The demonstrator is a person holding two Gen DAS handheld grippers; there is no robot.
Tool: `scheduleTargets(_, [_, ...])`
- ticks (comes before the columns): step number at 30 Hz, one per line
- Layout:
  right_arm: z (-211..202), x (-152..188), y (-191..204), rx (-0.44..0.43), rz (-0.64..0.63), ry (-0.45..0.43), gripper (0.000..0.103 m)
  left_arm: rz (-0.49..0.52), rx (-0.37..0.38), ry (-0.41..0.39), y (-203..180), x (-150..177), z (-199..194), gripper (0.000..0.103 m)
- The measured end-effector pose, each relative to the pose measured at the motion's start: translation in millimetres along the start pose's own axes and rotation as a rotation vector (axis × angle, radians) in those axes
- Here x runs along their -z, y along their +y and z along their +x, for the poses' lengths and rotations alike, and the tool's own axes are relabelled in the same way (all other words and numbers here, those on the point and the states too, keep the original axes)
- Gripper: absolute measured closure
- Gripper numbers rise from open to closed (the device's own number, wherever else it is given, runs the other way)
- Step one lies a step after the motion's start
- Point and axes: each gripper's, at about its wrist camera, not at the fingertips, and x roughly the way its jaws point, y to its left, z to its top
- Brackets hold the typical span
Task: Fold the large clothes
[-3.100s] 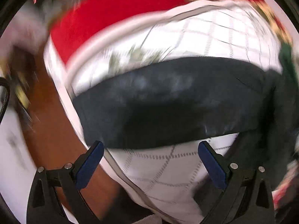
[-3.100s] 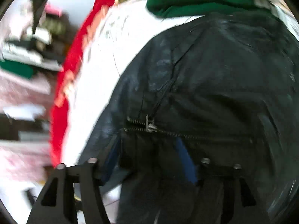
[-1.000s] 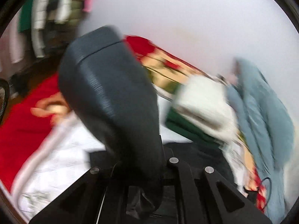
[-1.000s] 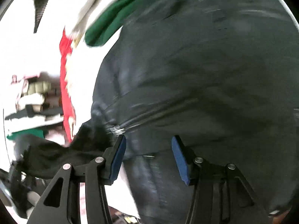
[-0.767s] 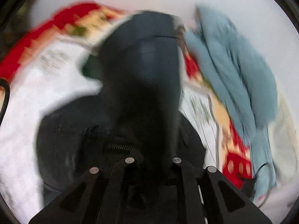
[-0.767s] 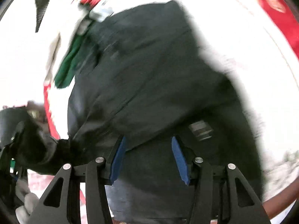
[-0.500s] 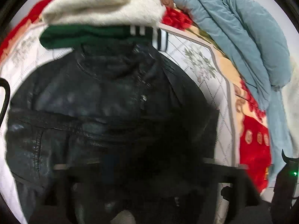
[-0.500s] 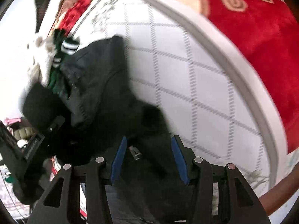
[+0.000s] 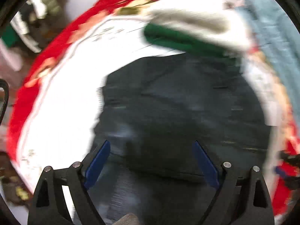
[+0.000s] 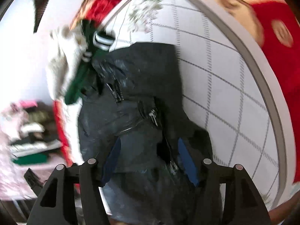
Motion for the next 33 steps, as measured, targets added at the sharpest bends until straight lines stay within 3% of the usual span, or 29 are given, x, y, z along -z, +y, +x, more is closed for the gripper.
scheduleTargets(4, [42.5,-9.6,27.9,0.104,-0.116,0.063,0.041,-0.062,-0.122,0.032,33.6,-10.2,39.7,0.013])
scheduleTargets(7, [70.4,-6.4,39.1,0.255,-0.248,0.087,0.087,-0.022,-0.180,0.019,33.3,-14.4,56.8,0.013])
scheduleTargets(10, [64.4,-3.5,42.5,0.264,-0.281,0.050,0.094,0.046,-0.207,0.056,20.5,-14.2,76.5,0.013])
scheduleTargets(13, [42.6,-2.1,55.6,0.275,-0.340,-0.051,0.095,0.039,-0.161,0.062,13.3,-15.4,73.8,0.013])
scheduleTargets(17, [28.2,-12.6,64.3,0.317,-0.386,-0.154,0.095,0.031,-0.149,0.005,4.9,-13.1,43.9,0.013])
scheduleTargets(18, [34.8,-21.2,65.2,0.331,-0.390,-0.129,0.095,0.023,-0.146,0.004,5.4,-10.5,39.9,0.013])
scheduleTargets(20, [61.9,-38.6,49.1,0.362,-0.360,0.020,0.095,-0.002,-0.147,0.021,9.2,-2.3,30.5,0.013])
scheduleTargets(21, [63.8,-44.8,37.8,0.310,-0.301,0.071,0.095,-0.016,-0.146,0.031,12.5,6.5,23.4,0.013])
scheduleTargets(24, [30.8,-42.6,21.6,0.155,-0.234,0.055,0.083,-0.034,-0.173,0.045,24.1,33.9,8.0,0.013])
scheduleTargets(26, [10.2,-31.3,7.9,0.157,-0.225,0.036,0.061,-0.036,-0.207,0.064,31.2,52.6,4.9,0.013])
scheduleTargets(29, [7.4,-10.1,-15.4,0.188,-0.209,0.084,0.060,-0.033,-0.248,0.126,44.9,78.6,15.1,0.013])
scheduleTargets(33, [46.5,13.2,-29.7,0.234,-0.243,0.209,0.060,-0.067,-0.264,0.190,61.7,94.6,38.2,0.013])
